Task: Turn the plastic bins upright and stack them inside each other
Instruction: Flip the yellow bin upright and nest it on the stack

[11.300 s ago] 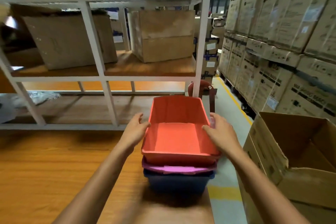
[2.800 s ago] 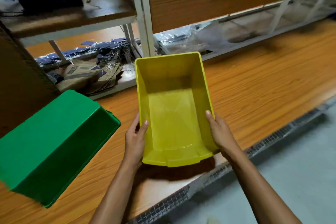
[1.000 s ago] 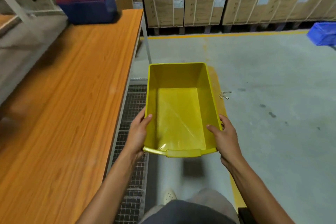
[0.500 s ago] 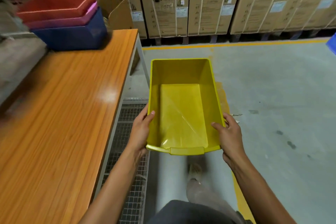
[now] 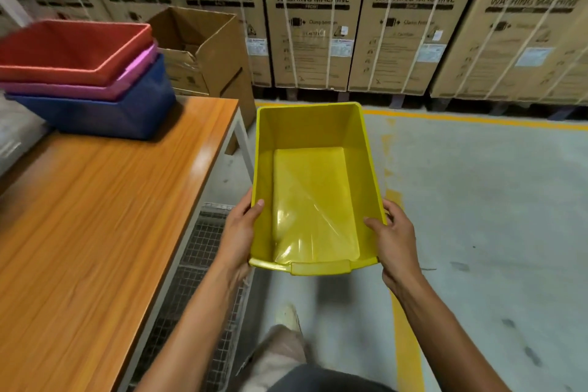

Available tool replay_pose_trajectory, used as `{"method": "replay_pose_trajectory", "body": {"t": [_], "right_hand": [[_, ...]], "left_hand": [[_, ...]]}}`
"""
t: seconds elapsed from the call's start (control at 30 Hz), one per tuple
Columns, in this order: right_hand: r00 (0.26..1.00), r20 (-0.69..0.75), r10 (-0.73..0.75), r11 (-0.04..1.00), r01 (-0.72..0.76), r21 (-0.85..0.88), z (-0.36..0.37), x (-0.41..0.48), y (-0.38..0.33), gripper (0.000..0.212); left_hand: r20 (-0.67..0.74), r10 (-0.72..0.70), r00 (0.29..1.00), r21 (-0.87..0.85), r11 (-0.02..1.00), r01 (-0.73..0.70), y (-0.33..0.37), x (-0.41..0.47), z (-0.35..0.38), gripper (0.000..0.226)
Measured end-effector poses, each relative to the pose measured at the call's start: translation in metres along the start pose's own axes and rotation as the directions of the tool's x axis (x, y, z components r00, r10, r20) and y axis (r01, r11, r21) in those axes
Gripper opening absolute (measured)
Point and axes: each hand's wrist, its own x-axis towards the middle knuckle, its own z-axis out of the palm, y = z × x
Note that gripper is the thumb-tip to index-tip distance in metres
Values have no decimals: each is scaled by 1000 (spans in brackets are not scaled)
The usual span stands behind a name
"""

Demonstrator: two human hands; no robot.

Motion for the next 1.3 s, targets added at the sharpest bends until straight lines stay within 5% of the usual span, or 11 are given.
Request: {"method": "replay_pose_trajectory", "body": {"t": [0.43, 0.77, 1.0, 1.3], "right_hand": [[988, 97, -121, 992, 118, 41, 134, 256, -96, 32], [912, 315, -261, 962, 217, 169, 247, 379, -186, 28], [743, 549, -383, 922, 275, 272, 339, 448, -252, 27], [344, 814, -468, 879, 273, 390, 442, 435, -309, 25]], "left_hand": [[-133, 222, 966, 19, 975, -222, 110, 243, 21, 32], [-333, 453, 827, 98, 889, -447, 210, 337, 8, 50], [-576, 594, 561, 195, 767, -612, 266, 363, 6, 43], [-747, 629, 215, 387, 674, -629, 326, 329, -16, 38]]}}
